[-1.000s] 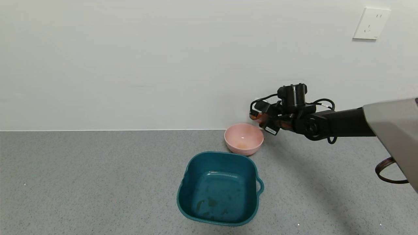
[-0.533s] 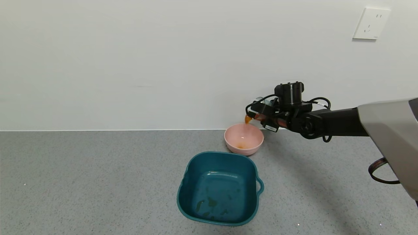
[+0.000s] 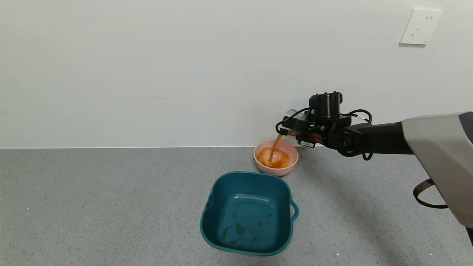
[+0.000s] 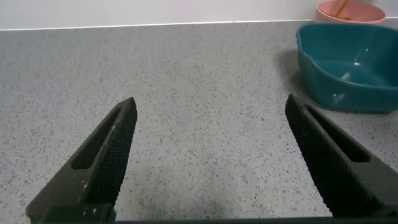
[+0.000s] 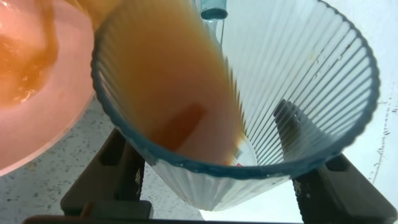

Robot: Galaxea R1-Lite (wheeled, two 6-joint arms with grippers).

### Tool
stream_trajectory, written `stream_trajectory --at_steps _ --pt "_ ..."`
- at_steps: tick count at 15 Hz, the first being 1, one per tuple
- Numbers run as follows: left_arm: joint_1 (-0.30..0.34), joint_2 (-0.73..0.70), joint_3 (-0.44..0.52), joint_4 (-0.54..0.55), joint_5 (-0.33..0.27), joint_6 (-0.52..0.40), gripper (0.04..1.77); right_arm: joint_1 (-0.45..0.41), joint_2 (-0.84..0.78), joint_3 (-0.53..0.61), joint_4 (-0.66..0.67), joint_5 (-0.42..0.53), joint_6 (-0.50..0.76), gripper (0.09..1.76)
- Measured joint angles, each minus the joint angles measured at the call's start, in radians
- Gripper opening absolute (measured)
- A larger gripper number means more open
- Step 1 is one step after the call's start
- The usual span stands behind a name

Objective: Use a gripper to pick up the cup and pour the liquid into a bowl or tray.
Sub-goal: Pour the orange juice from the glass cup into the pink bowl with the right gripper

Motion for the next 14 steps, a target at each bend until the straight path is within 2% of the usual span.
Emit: stream_trajectory --at_steps 14 --pt "0.000 0.000 0.000 0.000 0.000 0.000 1.72 -0.004 0.012 -0.042 -0.010 -0.021 -0.213 1.34"
